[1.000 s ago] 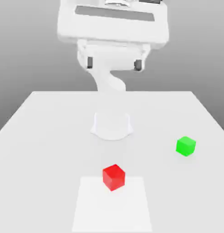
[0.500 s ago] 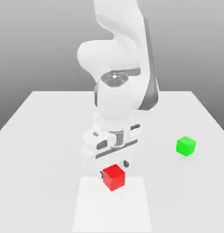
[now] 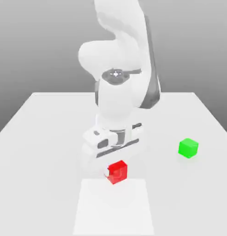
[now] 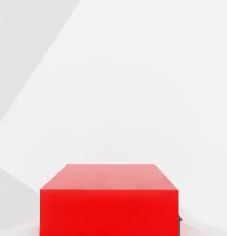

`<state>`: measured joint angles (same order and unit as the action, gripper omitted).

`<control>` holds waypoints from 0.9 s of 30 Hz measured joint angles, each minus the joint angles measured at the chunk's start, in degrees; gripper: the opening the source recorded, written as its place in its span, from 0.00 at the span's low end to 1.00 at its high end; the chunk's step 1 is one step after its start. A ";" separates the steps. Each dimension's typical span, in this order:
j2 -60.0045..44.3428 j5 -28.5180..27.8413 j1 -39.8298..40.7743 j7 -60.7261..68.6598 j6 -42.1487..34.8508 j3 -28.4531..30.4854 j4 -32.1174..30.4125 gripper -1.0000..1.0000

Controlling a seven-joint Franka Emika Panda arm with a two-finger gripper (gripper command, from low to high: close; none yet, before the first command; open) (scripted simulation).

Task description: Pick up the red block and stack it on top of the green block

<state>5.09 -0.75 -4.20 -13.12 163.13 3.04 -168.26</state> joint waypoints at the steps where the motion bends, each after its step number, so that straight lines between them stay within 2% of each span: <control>1: 1.21 0.40 -1.23 -0.34 -1.01 -0.93 -0.17 0.00; 19: 13.19 15.84 -38.63 -6.58 -10.37 -25.10 -2.32 0.00; 23: 7.89 13.22 -37.89 -9.10 -5.23 -27.65 -2.16 0.00; 27: 0.16 7.11 -35.05 -13.29 2.23 -28.99 -2.07 0.00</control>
<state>5.25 6.36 -39.25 -26.42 165.36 -25.95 -170.33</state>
